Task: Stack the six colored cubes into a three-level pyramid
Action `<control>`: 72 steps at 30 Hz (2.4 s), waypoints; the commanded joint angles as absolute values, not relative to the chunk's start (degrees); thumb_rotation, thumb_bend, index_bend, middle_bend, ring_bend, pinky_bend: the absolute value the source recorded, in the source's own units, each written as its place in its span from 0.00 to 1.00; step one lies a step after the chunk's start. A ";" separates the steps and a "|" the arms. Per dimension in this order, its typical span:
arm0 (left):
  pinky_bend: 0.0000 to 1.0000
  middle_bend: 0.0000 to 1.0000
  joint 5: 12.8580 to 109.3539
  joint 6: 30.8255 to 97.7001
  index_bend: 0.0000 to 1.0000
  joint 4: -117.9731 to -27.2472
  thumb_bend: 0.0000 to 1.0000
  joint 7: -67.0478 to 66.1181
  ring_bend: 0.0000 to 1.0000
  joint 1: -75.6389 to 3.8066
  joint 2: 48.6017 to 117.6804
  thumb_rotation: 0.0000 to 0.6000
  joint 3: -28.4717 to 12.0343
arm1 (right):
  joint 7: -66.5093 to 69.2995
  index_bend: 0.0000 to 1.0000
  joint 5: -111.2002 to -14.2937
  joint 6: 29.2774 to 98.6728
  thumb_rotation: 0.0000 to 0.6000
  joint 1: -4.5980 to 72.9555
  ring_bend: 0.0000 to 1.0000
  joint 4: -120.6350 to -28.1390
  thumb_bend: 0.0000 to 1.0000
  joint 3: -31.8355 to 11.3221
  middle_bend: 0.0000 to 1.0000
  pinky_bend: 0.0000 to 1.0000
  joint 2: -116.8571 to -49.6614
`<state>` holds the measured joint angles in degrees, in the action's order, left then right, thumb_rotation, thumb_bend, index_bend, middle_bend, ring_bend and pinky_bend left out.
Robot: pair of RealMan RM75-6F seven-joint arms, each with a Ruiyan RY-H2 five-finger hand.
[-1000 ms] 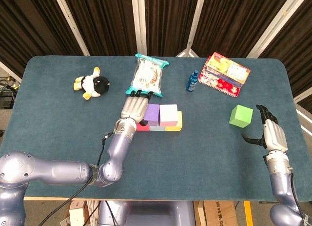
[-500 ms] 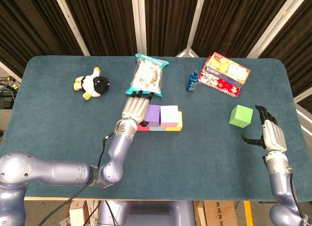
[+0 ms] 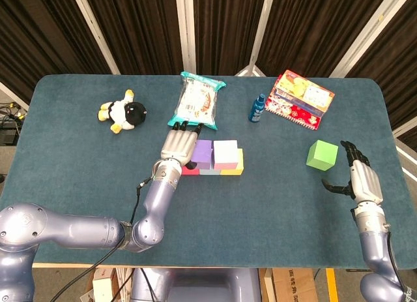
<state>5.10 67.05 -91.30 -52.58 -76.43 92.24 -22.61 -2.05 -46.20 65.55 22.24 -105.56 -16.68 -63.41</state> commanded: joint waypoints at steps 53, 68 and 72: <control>0.05 0.18 13.43 68.79 0.00 -112.06 0.16 -43.56 0.01 -64.00 77.65 1.00 -17.62 | -2.33 0.00 -45.62 64.58 1.00 22.45 0.00 -105.73 0.26 -16.00 0.00 0.01 -63.11; 0.05 0.16 15.43 66.63 0.00 -112.15 0.16 -39.56 0.01 -63.52 77.33 1.00 -17.74 | -3.52 0.00 -45.45 61.84 1.00 23.66 0.00 -108.19 0.26 -15.17 0.00 0.01 -62.17; 0.05 0.15 17.98 67.75 0.00 -113.60 0.16 -37.80 0.01 -62.63 76.33 1.00 -18.24 | -4.62 0.00 -45.29 61.89 1.00 24.10 0.00 -109.59 0.26 -14.75 0.00 0.01 -62.24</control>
